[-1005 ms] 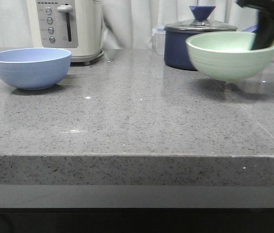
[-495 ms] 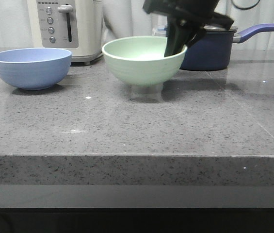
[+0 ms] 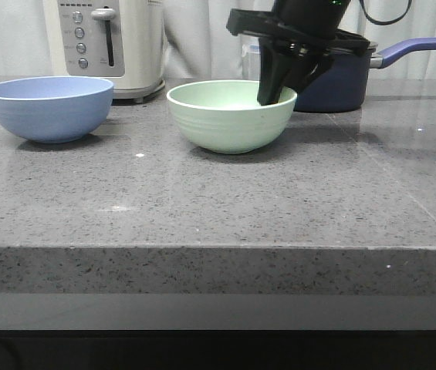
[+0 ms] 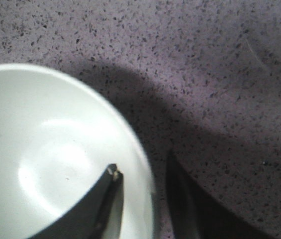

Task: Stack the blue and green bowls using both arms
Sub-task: 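Lift the green bowl and carry it toward the table center, then set the green bowl down and open the right gripper, then raise the right gripper away from the green bowl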

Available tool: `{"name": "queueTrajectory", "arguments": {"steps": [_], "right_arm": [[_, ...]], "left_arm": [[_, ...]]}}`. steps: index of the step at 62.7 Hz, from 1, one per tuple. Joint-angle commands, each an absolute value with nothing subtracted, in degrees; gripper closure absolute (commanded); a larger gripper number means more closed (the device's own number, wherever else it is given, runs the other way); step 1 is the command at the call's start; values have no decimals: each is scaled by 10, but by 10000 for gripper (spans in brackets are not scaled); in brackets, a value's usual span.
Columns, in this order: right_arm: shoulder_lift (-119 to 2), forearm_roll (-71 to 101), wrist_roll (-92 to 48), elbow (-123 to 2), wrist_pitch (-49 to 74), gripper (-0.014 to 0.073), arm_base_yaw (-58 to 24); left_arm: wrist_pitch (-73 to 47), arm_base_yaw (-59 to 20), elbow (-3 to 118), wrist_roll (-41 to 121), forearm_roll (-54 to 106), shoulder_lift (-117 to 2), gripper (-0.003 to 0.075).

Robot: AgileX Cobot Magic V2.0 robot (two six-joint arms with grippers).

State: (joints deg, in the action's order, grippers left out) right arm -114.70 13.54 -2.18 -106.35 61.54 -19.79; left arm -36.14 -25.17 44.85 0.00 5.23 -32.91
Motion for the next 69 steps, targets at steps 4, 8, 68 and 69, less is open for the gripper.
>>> {"name": "queueTrajectory", "arguments": {"steps": [4,8,68,69], "right_arm": [[-1116,138,-20,-1087,599,215,-196],[-1114,138,-20,-1090,601,204,-196],[-793,147,-120,-751,492,207,-108],[-793,154,-127,-745,485,207,-108]], "left_arm": [[-321,-256,464,0,57,-334,265],[-321,-256,464,0,57,-334,265],[-321,-256,464,0,57,-334,265],[-321,-256,464,0,57,-334,265]]}}
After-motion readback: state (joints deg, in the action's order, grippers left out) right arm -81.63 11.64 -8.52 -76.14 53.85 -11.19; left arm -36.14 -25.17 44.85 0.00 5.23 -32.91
